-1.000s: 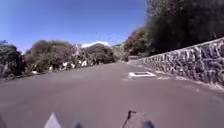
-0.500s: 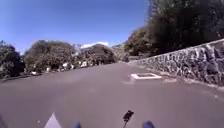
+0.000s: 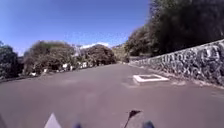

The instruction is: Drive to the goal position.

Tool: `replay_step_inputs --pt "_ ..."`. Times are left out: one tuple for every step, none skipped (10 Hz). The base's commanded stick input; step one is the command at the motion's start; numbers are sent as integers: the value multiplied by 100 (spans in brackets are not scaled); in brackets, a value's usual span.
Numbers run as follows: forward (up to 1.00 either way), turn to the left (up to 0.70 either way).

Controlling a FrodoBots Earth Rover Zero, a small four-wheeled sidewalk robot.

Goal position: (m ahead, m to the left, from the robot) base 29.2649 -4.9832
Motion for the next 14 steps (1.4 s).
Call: replay_step_inputs --pt "85 0" --pt "85 0" --pt "85 0" --pt "85 0" --pt "85 0" --pt "85 0" --pt "85 0" --pt "85 0" --pt "85 0" --pt "85 0" --pt "85 0" --pt "85 0" --pt "85 0" --pt "85 0"
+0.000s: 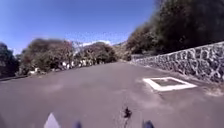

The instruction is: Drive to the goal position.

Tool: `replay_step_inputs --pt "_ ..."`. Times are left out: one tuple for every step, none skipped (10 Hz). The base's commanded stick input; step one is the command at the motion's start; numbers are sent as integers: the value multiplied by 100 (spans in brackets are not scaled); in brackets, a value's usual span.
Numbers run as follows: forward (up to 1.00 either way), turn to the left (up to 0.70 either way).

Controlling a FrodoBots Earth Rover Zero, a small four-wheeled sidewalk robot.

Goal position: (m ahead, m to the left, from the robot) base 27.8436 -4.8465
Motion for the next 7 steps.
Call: replay_step_inputs --pt "85 0" --pt "85 0" --pt "85 0" --pt "85 0" --pt "85 0" --pt "85 0" --pt "85 0"
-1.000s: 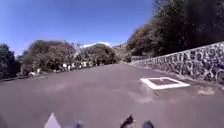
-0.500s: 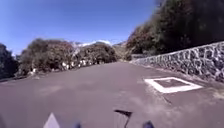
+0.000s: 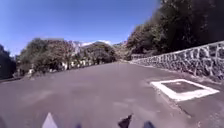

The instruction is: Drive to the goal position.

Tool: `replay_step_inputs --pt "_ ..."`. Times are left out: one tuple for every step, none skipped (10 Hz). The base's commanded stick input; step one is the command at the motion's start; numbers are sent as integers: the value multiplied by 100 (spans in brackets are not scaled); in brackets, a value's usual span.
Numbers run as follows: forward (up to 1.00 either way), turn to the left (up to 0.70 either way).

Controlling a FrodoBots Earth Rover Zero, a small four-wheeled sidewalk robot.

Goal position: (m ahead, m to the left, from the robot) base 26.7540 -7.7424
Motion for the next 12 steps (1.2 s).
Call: replay_step_inputs --pt "85 0" --pt "85 0" --pt "85 0" --pt "85 0" --pt "85 0" --pt "85 0" --pt "85 0" --pt "85 0" --pt "85 0" --pt "85 0" --pt "85 0" --pt "85 0"
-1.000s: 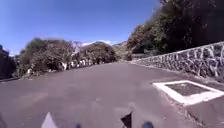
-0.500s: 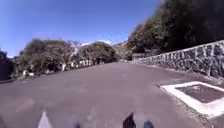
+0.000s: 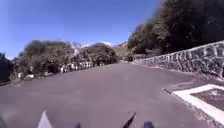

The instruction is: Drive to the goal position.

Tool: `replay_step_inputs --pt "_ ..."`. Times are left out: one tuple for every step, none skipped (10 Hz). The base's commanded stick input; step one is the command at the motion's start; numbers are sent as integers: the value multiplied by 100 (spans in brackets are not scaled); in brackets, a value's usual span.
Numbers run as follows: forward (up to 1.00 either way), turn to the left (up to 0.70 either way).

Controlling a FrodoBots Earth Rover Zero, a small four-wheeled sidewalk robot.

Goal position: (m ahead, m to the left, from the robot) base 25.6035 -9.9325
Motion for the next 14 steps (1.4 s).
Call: replay_step_inputs --pt "85 0" --pt "85 0" --pt "85 -34" --pt "85 -34" --pt "85 -34" --pt "85 -34" --pt "85 -34" --pt "85 0" --pt "85 0" --pt "85 0" --pt "85 0" --pt "85 0" --pt "85 0" --pt "85 0"
